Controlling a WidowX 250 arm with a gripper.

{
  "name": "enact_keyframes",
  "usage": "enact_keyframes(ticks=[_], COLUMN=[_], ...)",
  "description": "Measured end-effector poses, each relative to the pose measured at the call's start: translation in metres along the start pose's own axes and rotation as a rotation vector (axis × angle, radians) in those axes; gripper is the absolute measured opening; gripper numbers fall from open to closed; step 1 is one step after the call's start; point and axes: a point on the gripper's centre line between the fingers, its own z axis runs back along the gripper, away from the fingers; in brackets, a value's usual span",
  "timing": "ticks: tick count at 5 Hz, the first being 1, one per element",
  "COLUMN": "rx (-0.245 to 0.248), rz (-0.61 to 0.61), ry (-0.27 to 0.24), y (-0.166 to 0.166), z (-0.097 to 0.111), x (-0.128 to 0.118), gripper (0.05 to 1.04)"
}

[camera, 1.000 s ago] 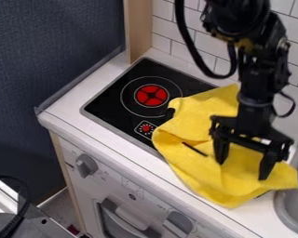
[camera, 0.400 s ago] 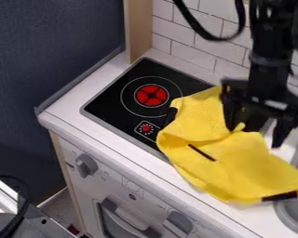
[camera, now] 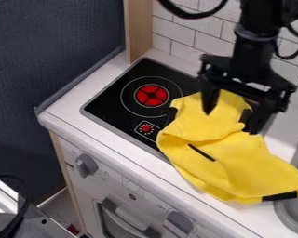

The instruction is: Moved the cloth to the right side of the stove

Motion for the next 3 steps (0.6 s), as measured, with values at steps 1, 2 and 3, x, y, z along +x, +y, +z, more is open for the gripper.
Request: enact_keyframes(ticks=[1, 2, 3], rx=[-0.025, 0.0, 0.031], rz=[0.128, 0.15, 0.179], ry=[0.012, 0.025, 0.026], y=[0.051, 0.085, 0.111], z=[-0.013, -0.02, -0.028], x=[-0.007, -0.001, 0.011], gripper=[1.001, 1.001, 1.001])
